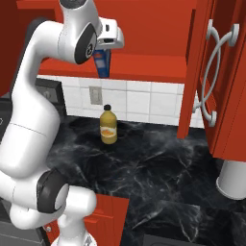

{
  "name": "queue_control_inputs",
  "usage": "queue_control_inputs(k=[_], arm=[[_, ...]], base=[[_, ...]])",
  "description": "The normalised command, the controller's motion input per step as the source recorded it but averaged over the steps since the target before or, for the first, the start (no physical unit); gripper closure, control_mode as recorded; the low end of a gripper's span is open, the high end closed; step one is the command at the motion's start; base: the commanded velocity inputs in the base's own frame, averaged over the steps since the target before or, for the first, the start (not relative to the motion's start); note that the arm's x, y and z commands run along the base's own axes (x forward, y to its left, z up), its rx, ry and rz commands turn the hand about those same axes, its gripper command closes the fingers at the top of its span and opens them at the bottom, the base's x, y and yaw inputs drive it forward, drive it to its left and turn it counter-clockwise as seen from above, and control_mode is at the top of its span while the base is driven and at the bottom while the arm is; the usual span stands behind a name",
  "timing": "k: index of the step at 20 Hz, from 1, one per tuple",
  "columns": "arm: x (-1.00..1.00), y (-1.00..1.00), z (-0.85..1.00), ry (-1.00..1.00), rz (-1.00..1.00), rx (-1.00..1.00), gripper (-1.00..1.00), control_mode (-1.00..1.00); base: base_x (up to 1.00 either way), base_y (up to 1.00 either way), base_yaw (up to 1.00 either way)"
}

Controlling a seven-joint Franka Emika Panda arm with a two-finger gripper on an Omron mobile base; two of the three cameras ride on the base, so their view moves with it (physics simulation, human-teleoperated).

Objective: Pick the boxed food and cereal from the counter and place them in the cabinets closest to them.

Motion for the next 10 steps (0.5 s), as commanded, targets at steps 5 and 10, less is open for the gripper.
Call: queue_control_inputs(k=[5, 10], arm=[[0.22, 0.02, 0.00, -0.02, 0.00, 0.00, 1.00, -1.00], [0.37, 0.10, 0.00, 0.00, -0.02, 0.00, 1.00, -1.00]], base=[[0.00, 0.00, 0.00], [0.00, 0.00, 0.00]])
